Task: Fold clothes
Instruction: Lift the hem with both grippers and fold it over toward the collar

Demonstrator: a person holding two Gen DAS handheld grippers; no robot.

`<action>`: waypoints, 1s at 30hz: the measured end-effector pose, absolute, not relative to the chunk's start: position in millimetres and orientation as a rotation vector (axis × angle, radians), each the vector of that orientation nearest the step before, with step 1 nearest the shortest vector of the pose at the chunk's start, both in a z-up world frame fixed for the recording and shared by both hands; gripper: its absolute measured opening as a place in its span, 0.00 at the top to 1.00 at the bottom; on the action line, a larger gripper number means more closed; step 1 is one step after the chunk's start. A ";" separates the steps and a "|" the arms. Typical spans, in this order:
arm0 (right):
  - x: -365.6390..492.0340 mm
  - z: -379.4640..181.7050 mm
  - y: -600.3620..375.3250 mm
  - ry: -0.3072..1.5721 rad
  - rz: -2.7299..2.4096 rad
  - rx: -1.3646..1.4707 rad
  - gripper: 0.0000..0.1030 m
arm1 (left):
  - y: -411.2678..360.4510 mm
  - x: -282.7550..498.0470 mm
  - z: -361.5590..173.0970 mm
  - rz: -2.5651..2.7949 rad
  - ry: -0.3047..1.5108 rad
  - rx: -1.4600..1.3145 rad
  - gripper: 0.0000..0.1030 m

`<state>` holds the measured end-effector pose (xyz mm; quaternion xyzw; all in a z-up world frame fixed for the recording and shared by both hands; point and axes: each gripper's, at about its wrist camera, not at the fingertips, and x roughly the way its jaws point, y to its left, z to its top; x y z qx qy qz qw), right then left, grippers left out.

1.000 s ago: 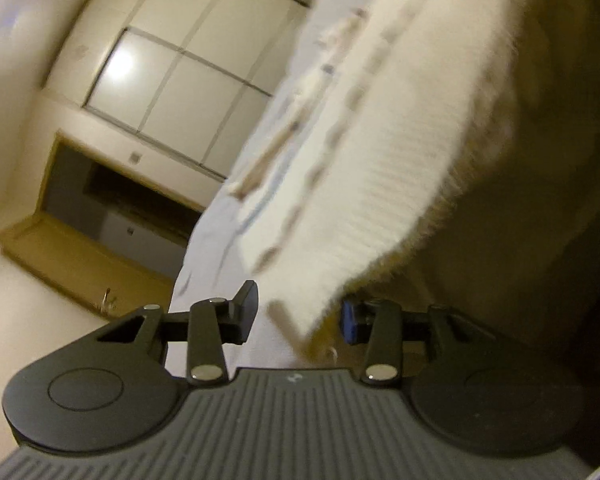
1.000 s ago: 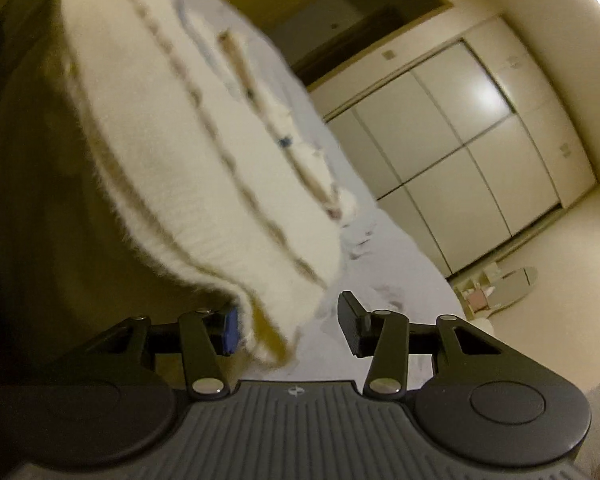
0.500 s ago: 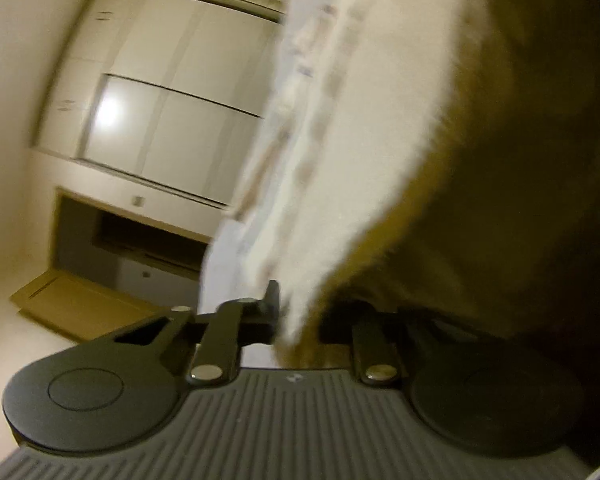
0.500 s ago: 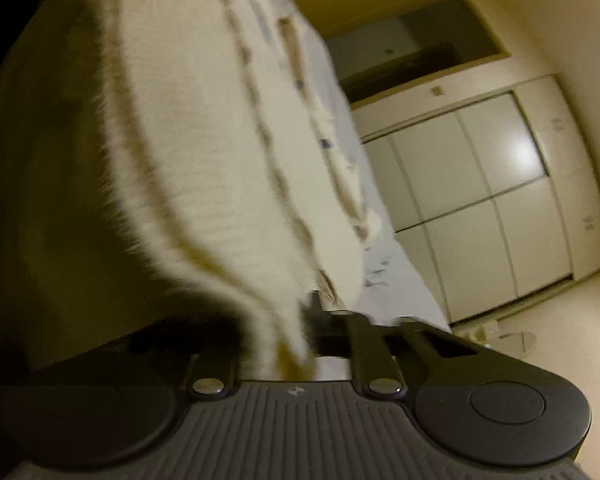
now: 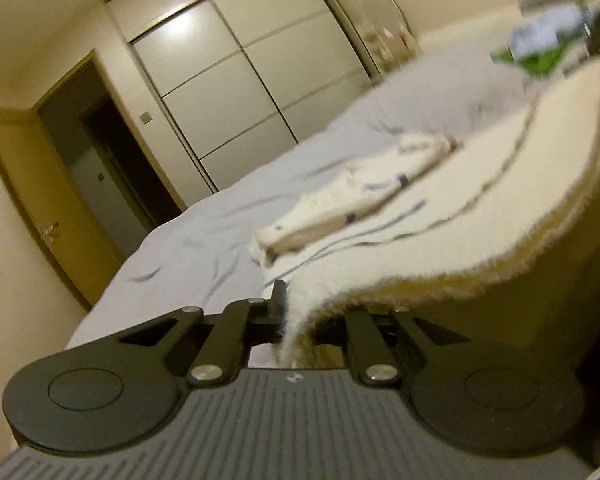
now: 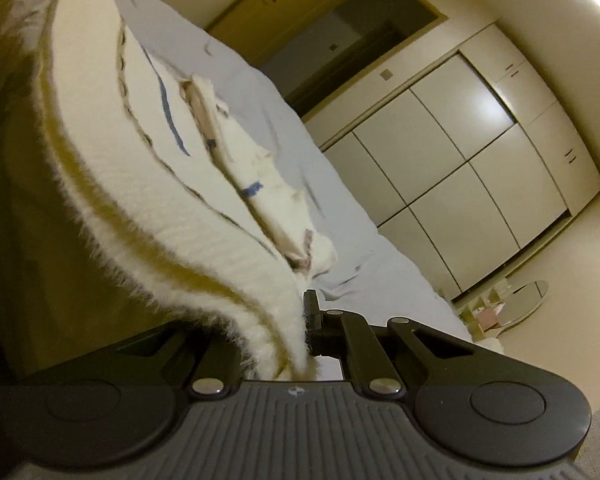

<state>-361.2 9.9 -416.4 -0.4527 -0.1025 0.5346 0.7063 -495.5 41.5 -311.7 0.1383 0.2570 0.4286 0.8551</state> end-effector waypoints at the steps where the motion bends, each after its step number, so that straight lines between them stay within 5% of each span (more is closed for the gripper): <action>1: -365.2 -411.6 2.6 -0.223 1.194 -1.004 0.95 | 33.5 -502.0 -306.5 0.910 0.531 0.269 0.92; 12: -420.6 -376.5 -98.0 -0.077 1.296 -1.057 0.96 | -34.8 -560.5 -270.8 0.913 0.539 0.112 0.92; 26: -313.5 -324.6 80.4 0.005 1.317 -0.949 0.95 | 159.4 -464.9 -230.0 0.928 0.540 -0.001 0.91; 28: -291.3 -324.2 126.3 0.068 1.314 -0.915 0.89 | 210.5 -439.0 -234.7 0.939 0.576 -0.087 0.87; 30: -268.8 -336.7 175.4 0.156 1.273 -0.883 0.54 | 258.4 -417.1 -245.6 0.945 0.619 -0.204 0.79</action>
